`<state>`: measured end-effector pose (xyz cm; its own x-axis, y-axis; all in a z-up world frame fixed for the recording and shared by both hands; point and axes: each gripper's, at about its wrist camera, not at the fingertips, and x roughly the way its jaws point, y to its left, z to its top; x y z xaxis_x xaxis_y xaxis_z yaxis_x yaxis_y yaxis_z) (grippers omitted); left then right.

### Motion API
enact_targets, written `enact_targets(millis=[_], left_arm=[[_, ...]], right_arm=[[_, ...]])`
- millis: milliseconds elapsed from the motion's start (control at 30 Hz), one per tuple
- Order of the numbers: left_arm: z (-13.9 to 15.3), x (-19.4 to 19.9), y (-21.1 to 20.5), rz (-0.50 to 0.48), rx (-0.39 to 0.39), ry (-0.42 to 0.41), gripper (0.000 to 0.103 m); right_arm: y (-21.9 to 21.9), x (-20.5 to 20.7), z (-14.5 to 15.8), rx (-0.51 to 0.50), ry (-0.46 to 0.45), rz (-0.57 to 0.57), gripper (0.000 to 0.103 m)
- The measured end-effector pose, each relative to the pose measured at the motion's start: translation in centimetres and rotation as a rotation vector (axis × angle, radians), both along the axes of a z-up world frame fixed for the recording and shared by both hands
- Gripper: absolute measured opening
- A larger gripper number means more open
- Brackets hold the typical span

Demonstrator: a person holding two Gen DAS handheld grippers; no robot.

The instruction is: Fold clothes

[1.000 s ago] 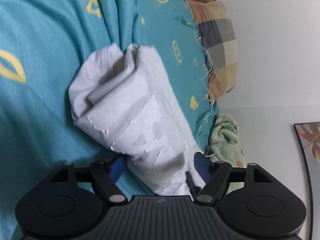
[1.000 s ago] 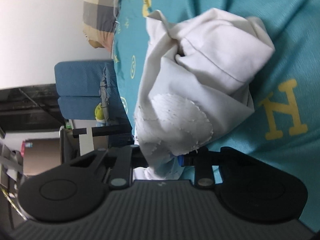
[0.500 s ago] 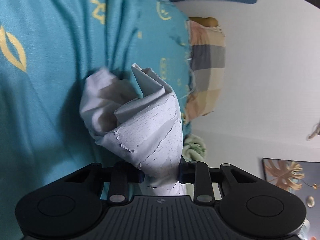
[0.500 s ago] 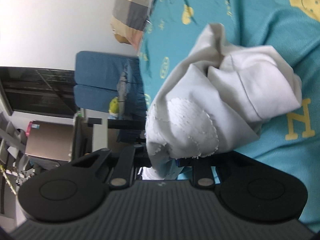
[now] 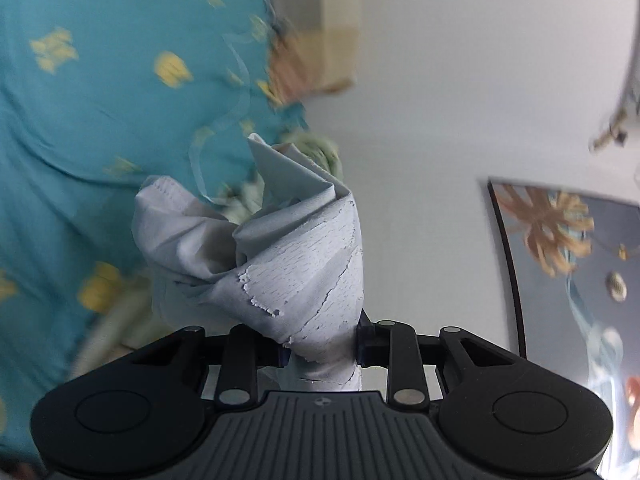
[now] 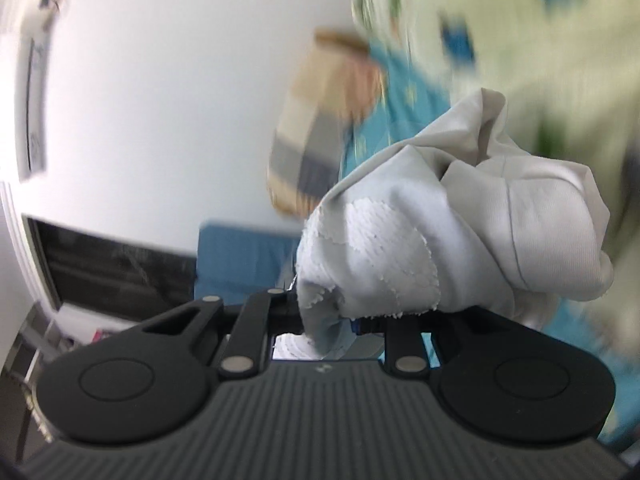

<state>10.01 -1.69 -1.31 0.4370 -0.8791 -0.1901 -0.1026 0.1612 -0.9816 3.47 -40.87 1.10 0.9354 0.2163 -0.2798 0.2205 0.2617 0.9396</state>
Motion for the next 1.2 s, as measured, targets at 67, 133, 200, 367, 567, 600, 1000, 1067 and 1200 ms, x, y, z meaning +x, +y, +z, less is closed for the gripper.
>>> enact_targets(millis=[67,133,200,367,567,600,1000,1067,1200], left_arm=[[2.0,0.9,-4.9,-0.059,-0.026,-0.06,0.031],[3.3,0.6,-9.5,-0.113,-0.058,-0.106,0.031],[3.8,-0.6,-13.8,-0.154,-0.081,-0.128,0.031],[-1.3,-2.3,-22.8,-0.265,-0.044,-0.161,0.033],[-8.8,-5.5,-24.6,-0.386,0.072,-0.032,0.032],[-9.7,-6.1,-24.5,-0.399,0.088,-0.023,0.033],[-6.7,-11.2,-20.3,-0.471,0.477,-0.322,0.093],[-4.8,-11.1,-19.1,-0.459,0.578,-0.422,0.096],[-1.2,-11.2,-16.7,-0.412,0.656,-0.565,0.098]], right_arm=[[-4.0,-0.8,2.8,-0.068,-0.032,-0.052,0.023],[-7.4,-1.7,5.3,-0.174,-0.067,-0.114,0.023],[-10.5,-2.6,6.9,-0.265,-0.092,-0.164,0.023],[-16.0,-5.0,6.1,-0.366,-0.059,-0.253,0.023],[-18.1,-6.8,-0.8,-0.287,0.199,-0.239,0.023],[-18.0,-6.8,-2.0,-0.275,0.236,-0.229,0.023],[-15.6,-11.2,-0.8,-0.4,0.318,-0.261,0.036],[-13.7,-12.7,0.9,-0.517,0.329,-0.27,0.036],[-10.3,-15.0,3.4,-0.675,0.296,-0.279,0.036]])
